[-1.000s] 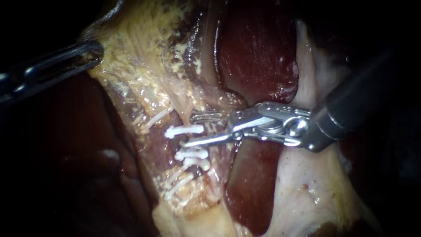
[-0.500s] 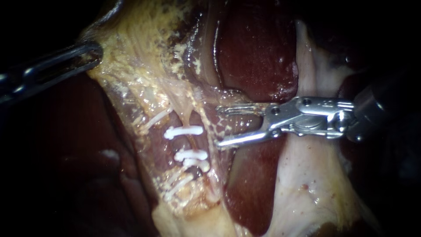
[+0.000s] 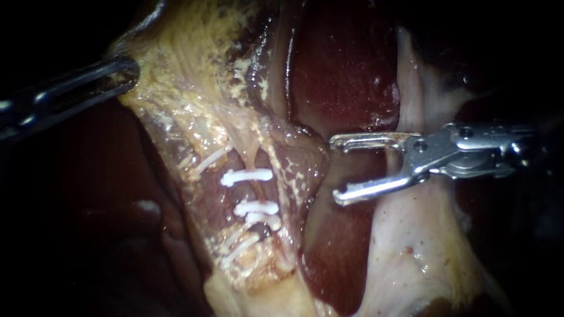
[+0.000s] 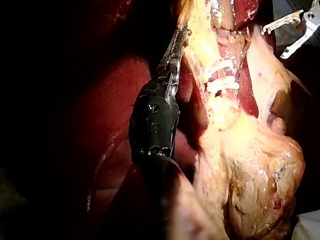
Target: Going back third clip right tube
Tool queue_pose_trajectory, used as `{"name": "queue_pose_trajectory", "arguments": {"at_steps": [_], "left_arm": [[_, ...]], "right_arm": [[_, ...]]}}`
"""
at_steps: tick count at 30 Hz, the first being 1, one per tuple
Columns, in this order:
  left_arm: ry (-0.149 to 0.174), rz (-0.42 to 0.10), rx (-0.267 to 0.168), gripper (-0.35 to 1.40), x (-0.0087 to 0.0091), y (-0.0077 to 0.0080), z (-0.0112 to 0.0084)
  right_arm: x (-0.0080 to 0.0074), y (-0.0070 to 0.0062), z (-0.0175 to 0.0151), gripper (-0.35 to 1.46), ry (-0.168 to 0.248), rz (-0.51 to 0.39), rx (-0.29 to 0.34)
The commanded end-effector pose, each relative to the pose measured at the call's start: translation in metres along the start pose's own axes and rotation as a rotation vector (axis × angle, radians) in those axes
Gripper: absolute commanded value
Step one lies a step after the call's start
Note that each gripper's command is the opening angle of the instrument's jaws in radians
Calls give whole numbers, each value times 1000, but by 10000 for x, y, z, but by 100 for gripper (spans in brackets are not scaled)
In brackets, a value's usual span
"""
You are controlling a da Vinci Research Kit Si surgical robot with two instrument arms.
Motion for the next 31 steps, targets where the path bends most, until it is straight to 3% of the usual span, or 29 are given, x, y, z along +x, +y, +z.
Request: {"name": "queue_pose_trajectory", "arguments": {"at_steps": [1, 8, 17, 24, 31], "left_arm": [[7, 3, 4, -35, 4, -2, 4], [40, 14, 28, -35, 31, -13, 40], [54, 25, 54, -35, 61, -19, 95], [60, 28, 65, -35, 64, -32, 101], [61, 27, 67, -35, 62, -31, 99]], "right_arm": [[-1, 0, 1, 60, -1, -5, 1], [-3, -1, 0, 60, -2, -37, 3], [-4, -3, -4, 60, -3, -61, 6], [-3, -4, -5, 60, -3, -67, 6], [-3, -5, -5, 60, -3, -67, 6]]}}
